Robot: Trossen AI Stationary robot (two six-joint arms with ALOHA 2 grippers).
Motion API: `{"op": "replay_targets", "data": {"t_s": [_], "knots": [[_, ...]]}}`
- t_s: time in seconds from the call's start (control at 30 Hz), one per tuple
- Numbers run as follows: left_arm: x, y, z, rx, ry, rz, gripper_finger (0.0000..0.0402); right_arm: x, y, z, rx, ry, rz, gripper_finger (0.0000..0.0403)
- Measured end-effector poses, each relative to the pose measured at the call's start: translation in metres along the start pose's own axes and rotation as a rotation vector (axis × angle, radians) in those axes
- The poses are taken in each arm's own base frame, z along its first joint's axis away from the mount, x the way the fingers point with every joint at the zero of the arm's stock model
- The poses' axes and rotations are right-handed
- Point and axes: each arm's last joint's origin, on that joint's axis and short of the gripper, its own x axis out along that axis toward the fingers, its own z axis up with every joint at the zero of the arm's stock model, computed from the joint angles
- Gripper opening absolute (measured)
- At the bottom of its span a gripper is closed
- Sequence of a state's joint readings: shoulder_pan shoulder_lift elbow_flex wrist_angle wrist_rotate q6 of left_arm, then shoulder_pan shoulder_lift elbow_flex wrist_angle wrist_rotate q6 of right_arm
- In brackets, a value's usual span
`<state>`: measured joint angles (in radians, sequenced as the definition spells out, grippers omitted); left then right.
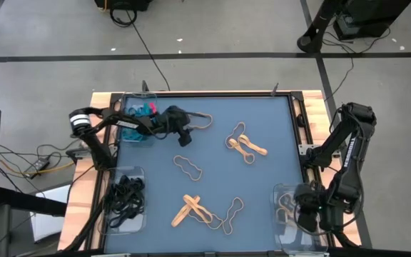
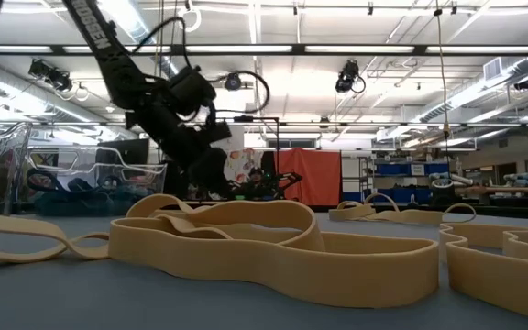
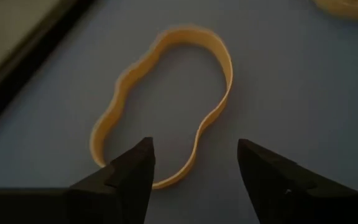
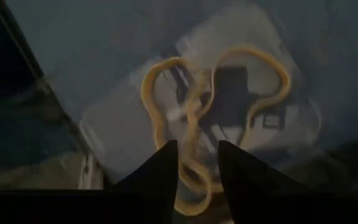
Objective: Sort rubber bands into baskets
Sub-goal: Put the yellow rubber band into the bottom right transparent bin
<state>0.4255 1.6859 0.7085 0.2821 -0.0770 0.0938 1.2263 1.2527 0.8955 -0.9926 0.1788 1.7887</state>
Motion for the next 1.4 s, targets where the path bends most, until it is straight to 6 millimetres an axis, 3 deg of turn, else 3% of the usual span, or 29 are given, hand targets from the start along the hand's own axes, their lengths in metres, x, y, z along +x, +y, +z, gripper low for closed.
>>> {"op": "replay_targets", "data": {"t_s": [0.3,0.43,0.63,0.8,1.07,1.4], "knots": [[0.031,-0.001,0.010,0.047,0.148,0.011,0.0209,0.000,0.005,0.002,-0.020,-0.109,0.064,0.0129],[0.033,0.000,0.014,0.054,0.185,0.018,0.0154,0.002,0.008,0.004,-0.016,-0.205,0.087,0.0121],[0.033,0.000,0.015,0.048,0.199,0.006,0.0018,0.014,0.021,0.012,-0.037,-0.506,0.129,0.0117],[0.031,-0.005,0.016,0.027,0.198,-0.021,0.0014,0.029,0.029,0.024,-0.104,-0.596,0.064,0.0123],[-0.003,-0.025,0.042,0.048,0.096,-0.068,0.0005,0.038,0.034,0.053,-0.187,-0.686,-0.048,0.0124],[-0.050,-0.084,0.061,0.120,-0.019,-0.217,0.0005,0.036,0.049,0.098,-0.431,-0.890,-0.169,0.0129]]}}
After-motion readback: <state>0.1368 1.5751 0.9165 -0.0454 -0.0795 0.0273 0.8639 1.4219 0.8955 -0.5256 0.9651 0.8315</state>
